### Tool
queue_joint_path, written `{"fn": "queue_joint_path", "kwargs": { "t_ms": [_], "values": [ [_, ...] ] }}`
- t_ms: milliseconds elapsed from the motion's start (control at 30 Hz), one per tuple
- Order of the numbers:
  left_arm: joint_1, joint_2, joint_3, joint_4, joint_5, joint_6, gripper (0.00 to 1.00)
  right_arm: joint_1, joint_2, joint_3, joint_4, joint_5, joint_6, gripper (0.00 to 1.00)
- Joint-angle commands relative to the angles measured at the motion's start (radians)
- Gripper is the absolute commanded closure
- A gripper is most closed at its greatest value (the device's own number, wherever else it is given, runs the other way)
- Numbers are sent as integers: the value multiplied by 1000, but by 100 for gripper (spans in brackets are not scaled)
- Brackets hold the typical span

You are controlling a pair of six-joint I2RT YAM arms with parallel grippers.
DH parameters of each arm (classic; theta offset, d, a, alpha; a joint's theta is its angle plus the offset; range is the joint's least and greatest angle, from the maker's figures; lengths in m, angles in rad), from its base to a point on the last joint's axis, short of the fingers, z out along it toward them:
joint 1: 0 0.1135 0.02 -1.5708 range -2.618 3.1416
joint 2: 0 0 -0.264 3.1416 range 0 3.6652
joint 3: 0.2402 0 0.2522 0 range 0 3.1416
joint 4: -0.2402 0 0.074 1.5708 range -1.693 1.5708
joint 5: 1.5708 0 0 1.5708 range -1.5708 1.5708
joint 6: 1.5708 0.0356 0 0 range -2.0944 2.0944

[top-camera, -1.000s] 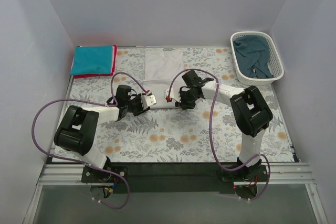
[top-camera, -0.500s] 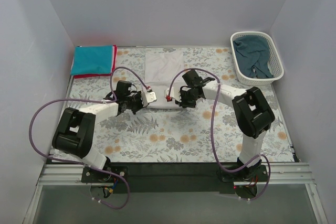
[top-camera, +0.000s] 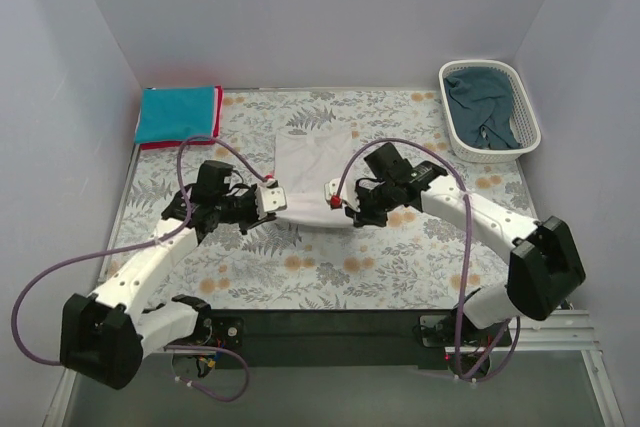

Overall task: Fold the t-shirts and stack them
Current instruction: Fold the tshirt

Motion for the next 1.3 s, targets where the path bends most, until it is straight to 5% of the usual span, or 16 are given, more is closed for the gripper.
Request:
{"fn": "queue_joint_path", "kwargs": {
  "t_ms": [0,267,400,867,1100,1267],
  "values": [
    [-24,-143,-4,-242,97,10,100,61,-145,-50,-133,-75,61,99],
    [-36,-307,3,-292,71,-184,100,82,-210,-9,-217,-78,40,99],
    [-28,-141,71,-149,-36,-298,100,43,-57,152,-255,-78,0,99],
    [105,607,374,145,-90,-324,100,-144,546,588,-265,-29,-181,99],
    [108,698,332,195,-110,-358,100,-149,675,594,-210,-39,-114,99],
    [74,554,201,66,-26,-260,100,-123,597,438,-174,-96,-37,99]
  ]
}}
